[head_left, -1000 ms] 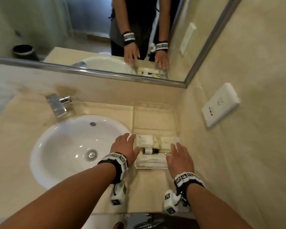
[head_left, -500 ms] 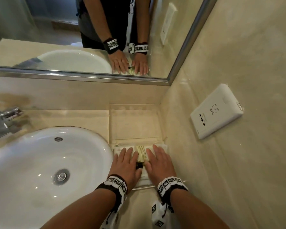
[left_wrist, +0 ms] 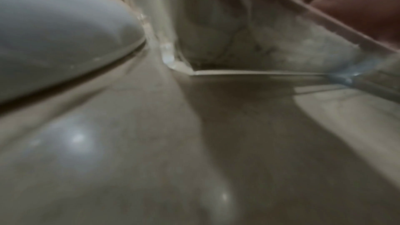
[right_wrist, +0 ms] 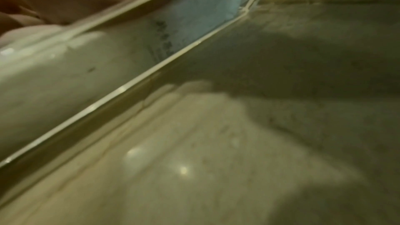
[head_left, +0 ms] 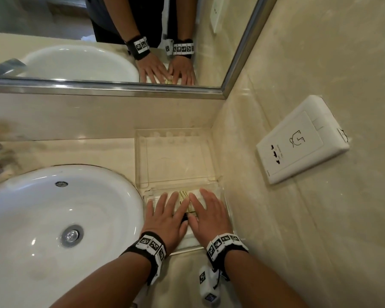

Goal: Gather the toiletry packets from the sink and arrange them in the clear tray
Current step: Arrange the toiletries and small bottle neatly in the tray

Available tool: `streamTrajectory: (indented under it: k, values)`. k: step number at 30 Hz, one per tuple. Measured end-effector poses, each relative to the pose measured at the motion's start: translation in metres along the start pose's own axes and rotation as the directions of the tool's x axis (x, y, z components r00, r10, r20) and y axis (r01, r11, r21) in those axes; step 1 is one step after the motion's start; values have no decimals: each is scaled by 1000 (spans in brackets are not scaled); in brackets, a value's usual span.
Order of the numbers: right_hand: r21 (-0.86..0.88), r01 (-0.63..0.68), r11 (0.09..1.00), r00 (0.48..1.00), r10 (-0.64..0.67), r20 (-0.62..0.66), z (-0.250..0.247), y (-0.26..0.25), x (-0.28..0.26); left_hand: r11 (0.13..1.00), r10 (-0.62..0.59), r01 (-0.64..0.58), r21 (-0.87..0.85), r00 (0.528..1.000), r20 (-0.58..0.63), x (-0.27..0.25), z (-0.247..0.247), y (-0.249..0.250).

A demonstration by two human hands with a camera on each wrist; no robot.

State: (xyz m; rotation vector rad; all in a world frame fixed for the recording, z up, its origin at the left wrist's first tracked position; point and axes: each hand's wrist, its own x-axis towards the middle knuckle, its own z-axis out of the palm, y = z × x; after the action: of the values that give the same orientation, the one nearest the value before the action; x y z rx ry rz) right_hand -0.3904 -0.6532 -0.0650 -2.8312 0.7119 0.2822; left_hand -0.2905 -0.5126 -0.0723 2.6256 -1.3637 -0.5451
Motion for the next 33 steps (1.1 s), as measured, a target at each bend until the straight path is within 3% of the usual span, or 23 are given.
streamTrajectory:
  k: [7, 13, 19, 25, 29, 33]
  values:
    - [-13, 14, 1000, 1000, -14, -4, 3, 1, 0, 999, 15, -14, 36, 1000, -19, -1, -3, 1]
    - [4, 13, 1000, 1000, -12, -13, 2, 1, 0, 995, 4, -10, 98, 998, 65, 2, -5, 2]
    - [52, 9, 999, 999, -7, -32, 1, 2, 0, 997, 18, -20, 76, 999, 30, 1, -4, 1]
    - [61, 13, 998, 996, -8, -84, 7, 1, 1, 997, -75, 73, 38, 995, 71, 6, -1, 8]
    - [55, 1, 998, 991, 6, -133, 11, 1, 2, 997, -72, 70, 34, 996, 54, 8, -4, 9]
    - [64, 7, 998, 996, -2, -86, 9, 2, 2, 998, -60, 59, 24, 997, 53, 6, -8, 9]
